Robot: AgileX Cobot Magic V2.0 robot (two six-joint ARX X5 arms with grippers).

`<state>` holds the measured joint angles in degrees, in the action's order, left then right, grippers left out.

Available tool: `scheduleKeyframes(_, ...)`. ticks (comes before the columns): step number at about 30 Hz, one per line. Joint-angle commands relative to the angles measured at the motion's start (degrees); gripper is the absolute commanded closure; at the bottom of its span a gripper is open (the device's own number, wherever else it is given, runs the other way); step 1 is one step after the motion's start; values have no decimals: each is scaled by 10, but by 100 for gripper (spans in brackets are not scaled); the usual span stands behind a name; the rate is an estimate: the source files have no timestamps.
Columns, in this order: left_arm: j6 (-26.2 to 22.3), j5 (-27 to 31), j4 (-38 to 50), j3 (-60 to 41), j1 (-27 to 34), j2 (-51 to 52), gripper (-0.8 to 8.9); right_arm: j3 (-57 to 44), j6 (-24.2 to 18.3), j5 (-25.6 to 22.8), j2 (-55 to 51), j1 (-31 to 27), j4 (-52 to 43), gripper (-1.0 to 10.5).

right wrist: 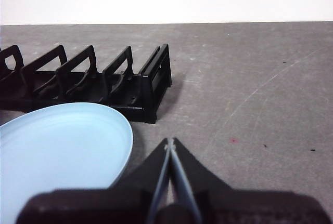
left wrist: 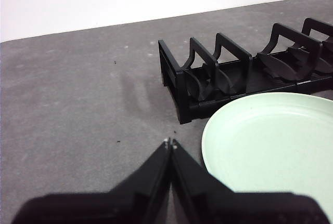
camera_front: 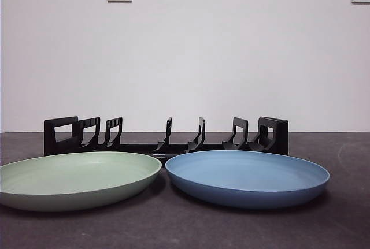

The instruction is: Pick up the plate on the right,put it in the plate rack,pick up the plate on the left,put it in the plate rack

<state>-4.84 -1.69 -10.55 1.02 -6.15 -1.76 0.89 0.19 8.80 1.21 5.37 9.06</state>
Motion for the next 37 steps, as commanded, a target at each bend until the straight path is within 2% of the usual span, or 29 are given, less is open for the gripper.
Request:
scheduleKeyframes(1,7,-2,2,-8,2,1,817,-5,6,0,0,0,6,945)
scheduleKeyframes(4,31,-23,3,-8,2,1,817,-5,65,3,0,0,2,945)
scheduleKeyframes(9,110,-68,23,-8,2,1,817,-5,183,1,0,0,-22,945)
scheduleKeyframes(17,194,-90,19,2,2,0,819,3,239,2,6,0,-22,956)
scheduleKeyframes(20,213,-89,14,21,2,-9,819,21,242,2,31,0,-21,956)
scheduleKeyframes(26,213,-89,16,81,2,-66,819,79,238,2,129,0,-21,956)
scheduleKeyframes(33,213,-95,18,164,2,-190,820,171,203,7,282,0,-19,955)
scheduleKeyframes(37,212,-138,13,207,2,-268,819,224,166,43,369,0,-5,954)
